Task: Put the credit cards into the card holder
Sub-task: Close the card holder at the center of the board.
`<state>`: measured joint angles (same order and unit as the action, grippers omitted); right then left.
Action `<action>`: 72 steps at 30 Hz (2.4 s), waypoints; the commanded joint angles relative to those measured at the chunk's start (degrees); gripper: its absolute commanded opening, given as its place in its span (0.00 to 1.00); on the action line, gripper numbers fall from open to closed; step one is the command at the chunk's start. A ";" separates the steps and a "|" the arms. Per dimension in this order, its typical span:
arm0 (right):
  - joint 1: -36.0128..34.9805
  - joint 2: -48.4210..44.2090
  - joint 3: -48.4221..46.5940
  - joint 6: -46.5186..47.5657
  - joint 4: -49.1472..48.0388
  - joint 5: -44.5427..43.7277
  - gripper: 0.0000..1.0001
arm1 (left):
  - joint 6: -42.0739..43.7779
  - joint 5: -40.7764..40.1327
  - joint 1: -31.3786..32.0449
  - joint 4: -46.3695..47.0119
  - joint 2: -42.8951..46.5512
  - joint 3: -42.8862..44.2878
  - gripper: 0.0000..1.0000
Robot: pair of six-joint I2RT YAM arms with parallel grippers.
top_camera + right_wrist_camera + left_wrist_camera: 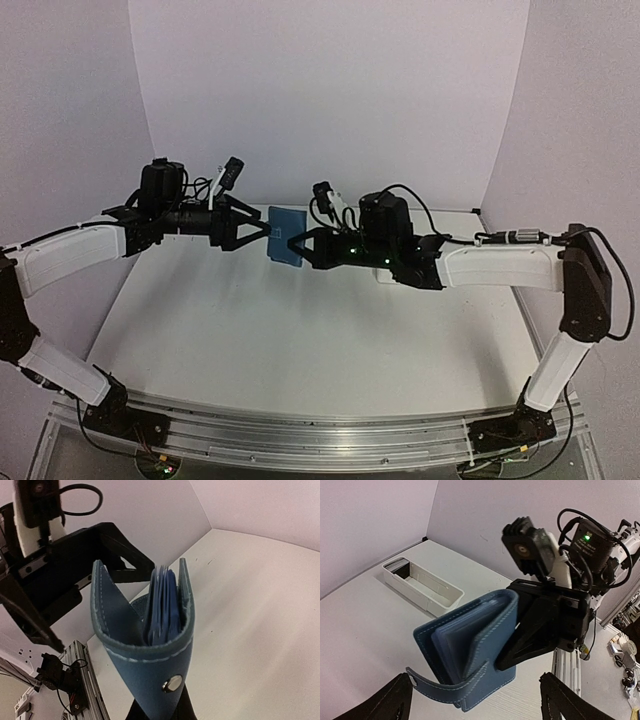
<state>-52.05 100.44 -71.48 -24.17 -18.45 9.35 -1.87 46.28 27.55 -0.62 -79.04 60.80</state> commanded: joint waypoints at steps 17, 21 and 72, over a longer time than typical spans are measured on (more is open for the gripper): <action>-0.03 -1.45 -4.71 -1.36 -23.25 5.35 0.00 | -31.70 9.75 -1.87 29.21 0.42 -2.12 0.86; -0.07 -0.97 -5.55 -1.25 -23.83 5.90 0.00 | -33.86 10.91 -1.71 30.01 -0.18 -2.30 0.67; 3.24 16.73 -15.90 -41.87 -6.56 14.26 0.27 | 95.73 -36.19 8.83 60.70 -1.19 -31.83 0.00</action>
<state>-48.33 115.47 -85.22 -65.13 -20.02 18.89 93.27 10.28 36.07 57.07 -79.72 27.40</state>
